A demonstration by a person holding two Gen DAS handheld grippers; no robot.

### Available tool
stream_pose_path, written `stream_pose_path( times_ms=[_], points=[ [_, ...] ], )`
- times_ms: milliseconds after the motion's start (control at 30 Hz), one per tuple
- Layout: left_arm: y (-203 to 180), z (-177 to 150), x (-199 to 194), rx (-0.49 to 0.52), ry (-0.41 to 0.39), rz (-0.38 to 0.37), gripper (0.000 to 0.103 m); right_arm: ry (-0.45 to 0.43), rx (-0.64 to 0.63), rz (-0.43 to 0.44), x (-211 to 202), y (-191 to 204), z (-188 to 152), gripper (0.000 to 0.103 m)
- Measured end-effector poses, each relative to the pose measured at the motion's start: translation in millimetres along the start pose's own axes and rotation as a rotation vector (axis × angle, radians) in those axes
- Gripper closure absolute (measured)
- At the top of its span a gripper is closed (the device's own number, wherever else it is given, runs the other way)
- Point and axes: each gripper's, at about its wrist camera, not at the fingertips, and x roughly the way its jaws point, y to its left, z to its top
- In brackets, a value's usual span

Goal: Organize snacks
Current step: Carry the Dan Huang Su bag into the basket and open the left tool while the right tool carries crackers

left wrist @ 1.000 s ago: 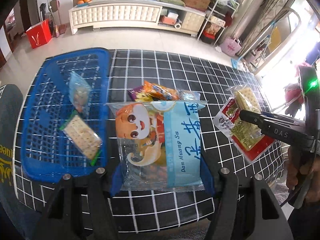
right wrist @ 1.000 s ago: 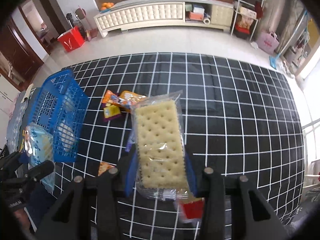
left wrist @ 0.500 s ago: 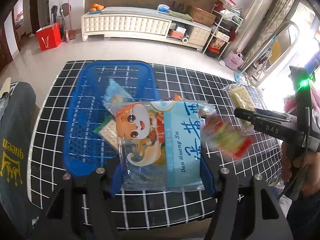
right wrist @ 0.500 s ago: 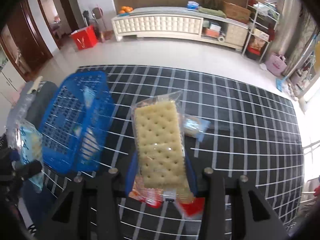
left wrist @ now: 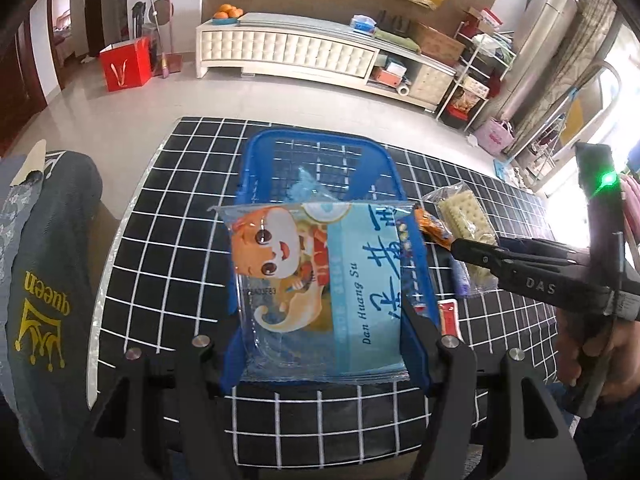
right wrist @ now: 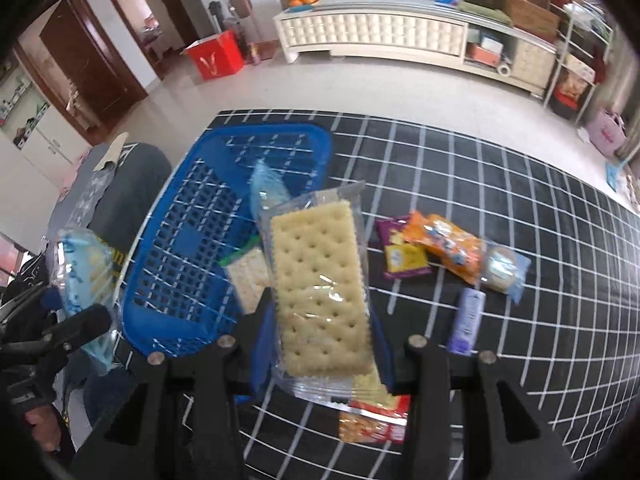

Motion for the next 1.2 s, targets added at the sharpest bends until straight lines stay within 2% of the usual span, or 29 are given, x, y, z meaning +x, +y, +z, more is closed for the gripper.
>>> stream_pose_path(
  times_ms=[167, 433, 633, 900, 1000, 1200],
  points=[
    [14, 11, 21, -0.022, 0.047, -0.019, 0.041, 0.006, -0.035, 0.022, 9, 18, 5, 0.055],
    [12, 24, 53, -0.005, 0.108, -0.028, 0.041, 0.022, -0.055, 0.025, 26, 27, 18, 0.055],
    [2, 30, 86, -0.031, 0.176, -0.072, 0.041, 0.015, -0.023, 0.045, 28, 14, 25, 0.055],
    [-25, 44, 137, -0.04, 0.275, -0.073, 0.038, -0.009, -0.002, 0.044, 23, -12, 25, 0.055],
    [-25, 52, 138, -0.063, 0.256, -0.066, 0.038, -0.02, 0.011, 0.038, 16, -22, 24, 0.055],
    [-18, 57, 105, -0.082, 0.203, -0.086, 0.038, -0.044, 0.017, 0.025, -2, -27, 21, 0.055]
  ],
)
